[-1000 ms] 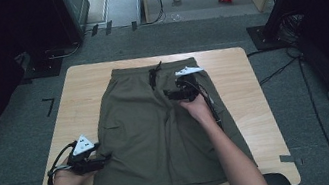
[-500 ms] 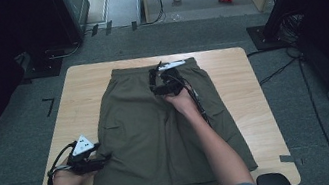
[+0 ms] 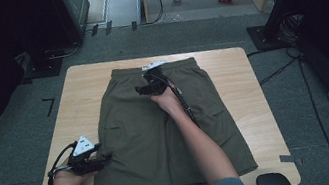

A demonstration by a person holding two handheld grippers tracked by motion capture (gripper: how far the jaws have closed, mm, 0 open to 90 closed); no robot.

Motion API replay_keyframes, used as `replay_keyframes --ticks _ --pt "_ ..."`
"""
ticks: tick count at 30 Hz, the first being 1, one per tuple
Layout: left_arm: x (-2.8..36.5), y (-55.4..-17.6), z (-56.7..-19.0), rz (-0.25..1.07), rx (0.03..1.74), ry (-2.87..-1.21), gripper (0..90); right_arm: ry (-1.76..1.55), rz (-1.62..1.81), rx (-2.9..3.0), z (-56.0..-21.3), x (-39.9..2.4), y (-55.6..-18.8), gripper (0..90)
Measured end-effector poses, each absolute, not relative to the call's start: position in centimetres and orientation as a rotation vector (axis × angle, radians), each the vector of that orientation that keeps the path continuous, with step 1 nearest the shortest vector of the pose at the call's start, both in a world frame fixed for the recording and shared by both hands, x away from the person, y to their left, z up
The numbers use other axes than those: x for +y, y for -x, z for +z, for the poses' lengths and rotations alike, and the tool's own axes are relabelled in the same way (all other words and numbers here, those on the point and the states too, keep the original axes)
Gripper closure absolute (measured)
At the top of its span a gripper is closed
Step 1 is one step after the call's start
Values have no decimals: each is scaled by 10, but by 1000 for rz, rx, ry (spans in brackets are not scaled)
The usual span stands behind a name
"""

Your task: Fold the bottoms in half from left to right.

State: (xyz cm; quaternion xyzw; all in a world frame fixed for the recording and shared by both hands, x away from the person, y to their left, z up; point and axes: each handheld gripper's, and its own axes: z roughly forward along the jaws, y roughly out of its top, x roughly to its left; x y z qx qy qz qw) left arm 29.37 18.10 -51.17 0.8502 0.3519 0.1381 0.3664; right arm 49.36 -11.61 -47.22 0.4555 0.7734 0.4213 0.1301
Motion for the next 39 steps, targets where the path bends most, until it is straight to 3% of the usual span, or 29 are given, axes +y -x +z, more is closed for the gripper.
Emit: replay_keyframes --ticks 27,39 --pt "183 -284 -509 313 928 -2199 378 -1232 1205 2324 -497 -44 -520 343" --pt "181 -283 -509 318 932 -2195 383 -1238 1208 2349 -507 -2 -524 293"
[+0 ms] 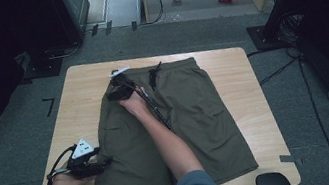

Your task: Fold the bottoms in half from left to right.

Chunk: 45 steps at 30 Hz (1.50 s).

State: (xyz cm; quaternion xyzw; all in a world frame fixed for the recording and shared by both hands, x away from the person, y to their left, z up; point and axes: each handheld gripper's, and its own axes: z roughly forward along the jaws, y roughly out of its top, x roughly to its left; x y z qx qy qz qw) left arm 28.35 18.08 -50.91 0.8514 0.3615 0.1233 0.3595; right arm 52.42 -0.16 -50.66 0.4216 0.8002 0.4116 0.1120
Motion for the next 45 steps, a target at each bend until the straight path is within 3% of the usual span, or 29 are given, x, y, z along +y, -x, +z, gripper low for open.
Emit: replay_keyframes --ticks 8,19,23,26,30,33,38,45 --pt "183 -285 -508 297 955 -2185 386 -1247 1184 2338 -516 19 -523 242" --pt "181 -284 -507 308 964 -2198 393 -1173 1067 2288 -519 28 -515 326" --pt "181 -284 -507 304 967 -2194 465 -1180 1074 2276 -519 26 -514 403" --pt "181 -283 -506 288 966 -2187 530 -1181 1083 2266 -518 21 -513 553" --pt "182 -285 -506 264 965 -2184 587 -1178 1091 2263 -518 18 -511 654" --pt "180 -288 -505 235 971 -2182 718 -1150 1101 2281 -518 19 -510 777" --pt "180 -293 -503 156 997 -2196 872 -1197 1142 2291 -518 17 -511 829" --pt "174 -293 -490 140 986 -2208 895 -1268 1131 2425 -508 9 -522 856"
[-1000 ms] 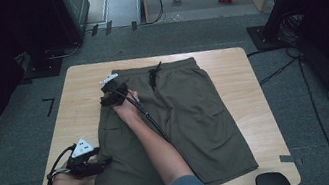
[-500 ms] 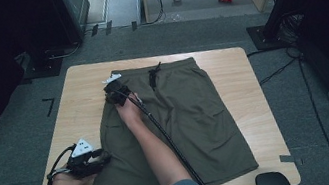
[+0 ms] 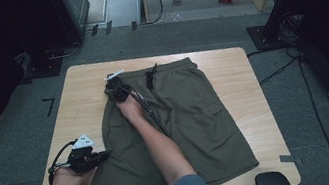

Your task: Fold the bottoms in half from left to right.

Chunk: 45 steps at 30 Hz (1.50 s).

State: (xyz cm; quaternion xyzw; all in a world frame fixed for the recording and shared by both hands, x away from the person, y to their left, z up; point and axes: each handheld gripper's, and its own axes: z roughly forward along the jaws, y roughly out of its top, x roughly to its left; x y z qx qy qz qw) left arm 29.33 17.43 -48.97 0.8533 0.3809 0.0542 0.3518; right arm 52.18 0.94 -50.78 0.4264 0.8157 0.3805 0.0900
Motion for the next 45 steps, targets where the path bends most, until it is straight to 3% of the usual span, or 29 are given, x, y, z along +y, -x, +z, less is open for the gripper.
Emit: replay_keyframes --ticks 11,28,45 --pt "155 -281 -454 171 880 -2062 894 -1223 1191 2440 -466 -17 -518 860" --pt "96 -287 -413 101 754 -2102 895 -1197 1232 2393 -420 -75 -509 862" --pt "12 -296 -396 32 587 -2105 895 -1268 1209 2264 -393 -182 -491 861"
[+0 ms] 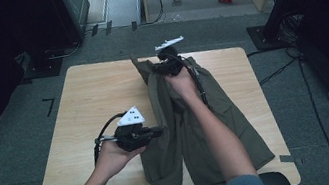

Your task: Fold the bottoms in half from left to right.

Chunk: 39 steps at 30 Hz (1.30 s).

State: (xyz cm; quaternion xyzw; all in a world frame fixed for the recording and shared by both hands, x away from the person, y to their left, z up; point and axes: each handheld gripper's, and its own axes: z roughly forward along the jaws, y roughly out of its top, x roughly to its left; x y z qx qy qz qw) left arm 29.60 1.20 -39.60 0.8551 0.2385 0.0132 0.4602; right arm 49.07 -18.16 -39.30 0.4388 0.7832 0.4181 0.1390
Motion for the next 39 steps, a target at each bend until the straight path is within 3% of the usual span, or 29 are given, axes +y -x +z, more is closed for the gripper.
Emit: replay_keyframes --ticks 12,22,31,39 --pt "-52 -310 -431 -24 577 -2140 892 -1323 1065 2173 -426 -252 -484 859" --pt "-94 -313 -472 -48 568 -2248 891 -1371 960 2202 -471 -281 -482 854" --pt "-102 -321 -499 -21 560 -2341 891 -1376 830 2245 -503 -283 -483 853" --pt "-94 -325 -502 28 494 -2360 891 -1368 856 2199 -507 -281 -481 854"
